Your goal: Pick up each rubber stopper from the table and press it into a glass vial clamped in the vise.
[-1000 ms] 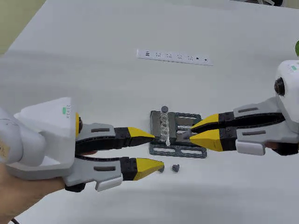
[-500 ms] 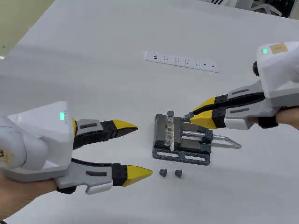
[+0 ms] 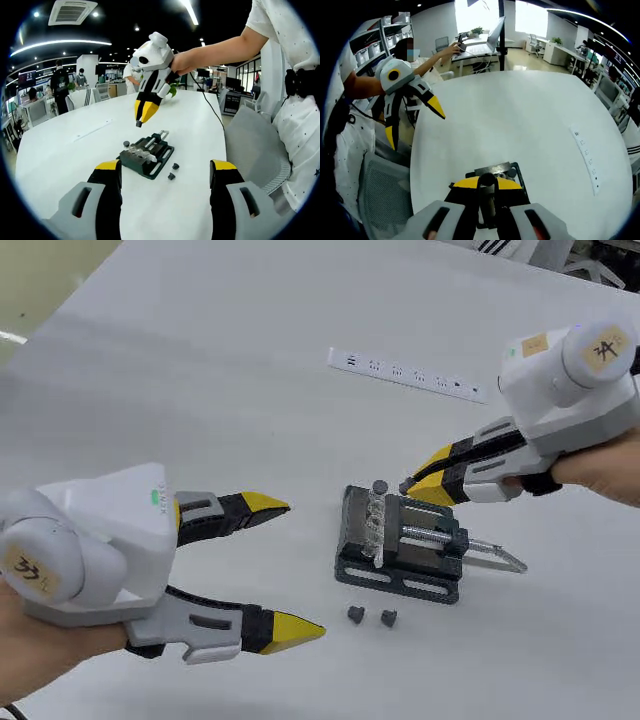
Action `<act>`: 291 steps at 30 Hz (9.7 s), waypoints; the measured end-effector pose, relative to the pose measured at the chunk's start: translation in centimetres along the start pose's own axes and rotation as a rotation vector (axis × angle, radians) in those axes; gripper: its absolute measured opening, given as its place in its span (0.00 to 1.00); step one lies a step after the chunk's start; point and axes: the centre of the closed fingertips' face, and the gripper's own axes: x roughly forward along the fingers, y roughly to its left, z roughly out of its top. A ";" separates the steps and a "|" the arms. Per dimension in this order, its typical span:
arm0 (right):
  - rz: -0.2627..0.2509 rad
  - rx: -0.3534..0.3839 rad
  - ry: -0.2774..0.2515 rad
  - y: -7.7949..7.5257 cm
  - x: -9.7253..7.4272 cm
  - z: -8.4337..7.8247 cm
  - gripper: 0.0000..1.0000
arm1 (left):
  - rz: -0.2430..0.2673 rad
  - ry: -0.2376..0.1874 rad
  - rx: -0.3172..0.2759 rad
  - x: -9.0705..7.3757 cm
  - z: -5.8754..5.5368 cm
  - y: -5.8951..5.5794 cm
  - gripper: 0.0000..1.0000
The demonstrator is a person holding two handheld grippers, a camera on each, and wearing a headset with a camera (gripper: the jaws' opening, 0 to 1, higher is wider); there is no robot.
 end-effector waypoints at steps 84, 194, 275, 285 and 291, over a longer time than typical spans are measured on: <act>0.010 -0.186 0.396 -3.0 6.4 -2.9 0.05 | 0.007 -0.056 -0.062 -0.1 -0.8 -0.8 0.85; -0.007 -0.115 0.281 -3.2 6.1 -2.6 0.00 | -0.037 0.027 -0.069 0.8 -3.2 -1.5 0.82; 0.021 -0.070 0.326 -2.6 6.5 -2.6 0.00 | -0.046 0.016 -0.045 1.2 -1.9 -1.6 0.81; 0.003 -0.049 0.275 -2.8 6.6 -2.7 0.00 | -0.047 0.025 -0.044 1.1 -1.8 -2.1 0.81; -0.011 -0.047 0.251 -3.1 6.5 -2.6 0.00 | -0.051 0.029 -0.041 1.0 -1.7 -2.2 0.81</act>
